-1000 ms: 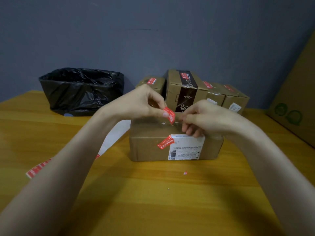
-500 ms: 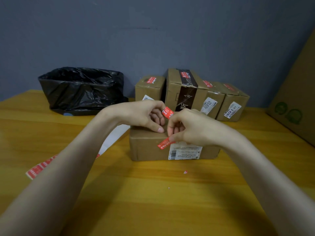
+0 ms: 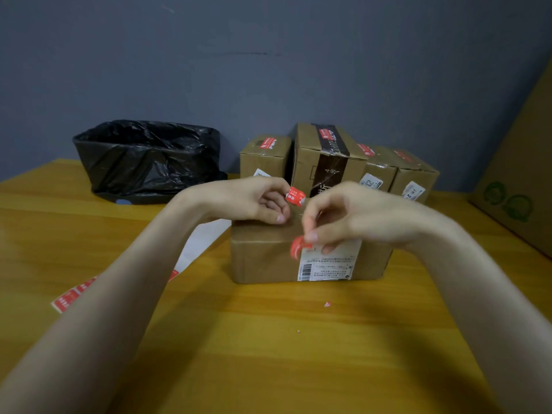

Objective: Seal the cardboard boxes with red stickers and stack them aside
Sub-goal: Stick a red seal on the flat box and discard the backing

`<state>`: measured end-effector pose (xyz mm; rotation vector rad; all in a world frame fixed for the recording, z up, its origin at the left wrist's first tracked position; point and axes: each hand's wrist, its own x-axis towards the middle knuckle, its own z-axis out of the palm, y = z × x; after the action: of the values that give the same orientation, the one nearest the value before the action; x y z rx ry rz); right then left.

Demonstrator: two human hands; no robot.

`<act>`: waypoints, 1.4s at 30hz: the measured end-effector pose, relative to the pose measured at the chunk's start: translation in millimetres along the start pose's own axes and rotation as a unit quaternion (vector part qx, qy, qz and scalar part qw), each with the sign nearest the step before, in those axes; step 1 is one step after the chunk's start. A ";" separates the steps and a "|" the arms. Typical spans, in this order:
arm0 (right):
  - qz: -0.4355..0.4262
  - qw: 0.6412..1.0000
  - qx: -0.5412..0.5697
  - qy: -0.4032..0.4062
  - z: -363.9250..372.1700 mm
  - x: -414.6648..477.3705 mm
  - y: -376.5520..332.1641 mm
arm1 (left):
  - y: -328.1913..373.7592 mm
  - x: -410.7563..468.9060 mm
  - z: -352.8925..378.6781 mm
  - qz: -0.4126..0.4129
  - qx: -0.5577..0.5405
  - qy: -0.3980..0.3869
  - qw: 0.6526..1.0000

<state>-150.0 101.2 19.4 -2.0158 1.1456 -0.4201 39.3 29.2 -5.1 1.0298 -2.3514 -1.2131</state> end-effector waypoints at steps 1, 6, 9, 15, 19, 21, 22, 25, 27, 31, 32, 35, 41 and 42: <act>0.004 0.998 0.055 0.034 -3.7 -1.3 0.8 | 0.3 -1.7 -0.8 0.004 -0.008 0.010 1.000; 0.027 0.955 0.153 0.253 -21.9 3.7 11.1 | 8.8 -0.7 -0.4 -0.006 -0.067 0.104 0.992; 0.038 0.936 0.187 0.297 -23.8 16.0 8.9 | 14.1 1.0 1.6 -0.014 -0.149 0.111 0.983; 0.088 0.950 0.126 0.274 -11.8 32.4 -2.1 | 23.3 -0.8 1.3 -0.011 -0.156 0.111 0.981; 0.077 0.939 0.110 0.316 -7.2 32.9 -4.5 | 26.3 -3.4 1.3 -0.013 -0.160 0.108 0.981; 0.073 0.932 0.125 0.333 -9.3 31.9 -4.1 | 26.3 -4.1 0.3 -0.016 -0.167 0.109 0.980; 0.071 0.929 0.142 0.335 -10.4 31.6 -3.9 | 26.0 -4.3 -0.3 -0.019 -0.173 0.112 0.978; 0.067 0.923 0.183 0.331 -11.5 31.5 -3.7 | 25.1 -4.7 -1.5 -0.030 -0.194 0.122 0.973; 0.070 0.925 0.176 0.330 -11.4 32.1 -3.2 | 24.7 -4.3 -1.5 -0.034 -0.198 0.126 0.971; 0.076 0.928 0.149 0.333 -10.9 34.3 -2.0 | 25.5 -4.6 -0.4 -0.037 -0.197 0.127 0.971; 0.078 0.927 0.144 0.337 -10.7 35.7 -1.2 | 25.8 -4.6 -0.2 -0.037 -0.198 0.129 0.971; 0.078 0.916 0.122 0.374 -10.1 41.1 3.1 | 26.6 -5.4 -0.3 -0.035 -0.197 0.130 0.971; 0.054 0.879 0.030 0.474 -5.4 50.0 7.1 | 29.0 -5.3 1.7 -0.050 -0.218 0.133 0.966; 0.046 0.875 0.023 0.482 -4.9 50.7 6.1 | 30.3 -4.8 3.2 -0.050 -0.216 0.131 0.966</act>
<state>-129.1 54.6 13.7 -1.6790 1.7583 -1.4921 26.9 46.3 17.5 1.0853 -1.7491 -1.4413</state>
